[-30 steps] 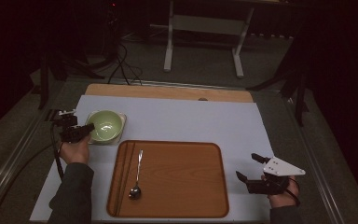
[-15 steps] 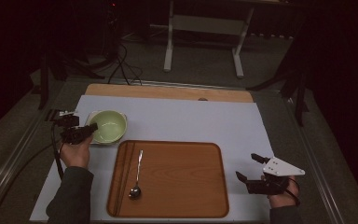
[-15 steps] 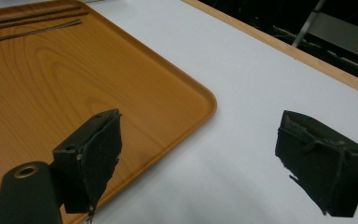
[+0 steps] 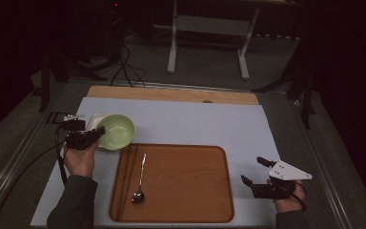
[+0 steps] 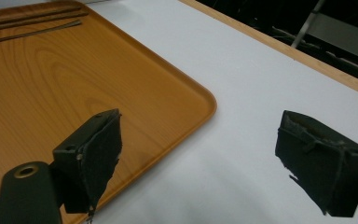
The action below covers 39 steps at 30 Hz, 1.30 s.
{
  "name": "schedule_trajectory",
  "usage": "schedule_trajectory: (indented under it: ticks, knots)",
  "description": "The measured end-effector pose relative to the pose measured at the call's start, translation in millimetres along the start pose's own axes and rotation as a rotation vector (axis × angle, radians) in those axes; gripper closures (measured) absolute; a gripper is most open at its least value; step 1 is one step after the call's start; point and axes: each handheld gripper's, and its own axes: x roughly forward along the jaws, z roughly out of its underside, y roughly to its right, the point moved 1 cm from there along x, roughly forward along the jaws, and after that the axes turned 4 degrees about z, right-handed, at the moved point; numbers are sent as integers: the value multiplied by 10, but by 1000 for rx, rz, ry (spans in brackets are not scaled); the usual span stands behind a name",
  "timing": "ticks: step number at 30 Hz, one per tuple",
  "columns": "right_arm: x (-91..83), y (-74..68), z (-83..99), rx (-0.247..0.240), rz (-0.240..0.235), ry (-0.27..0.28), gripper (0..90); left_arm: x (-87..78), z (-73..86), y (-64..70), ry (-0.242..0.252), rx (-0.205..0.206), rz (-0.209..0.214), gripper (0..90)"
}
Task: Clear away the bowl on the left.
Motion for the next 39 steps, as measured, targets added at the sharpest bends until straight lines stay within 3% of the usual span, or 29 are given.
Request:
schedule_trajectory:
  ticks: [16, 20, 39]
  knots:
    - [-4, -2, -2, 0, 3, 1, 141, -144, 78, 217, 12, 28, 60, 821]
    - [-5, -3, -2, -1, 3, 1, 141, -161, 116, 275, 2, 52, 64, 821]
    - [-10, -1, -2, -2, 2, 5, 141, -219, 233, 482, -14, 86, 132, 817]
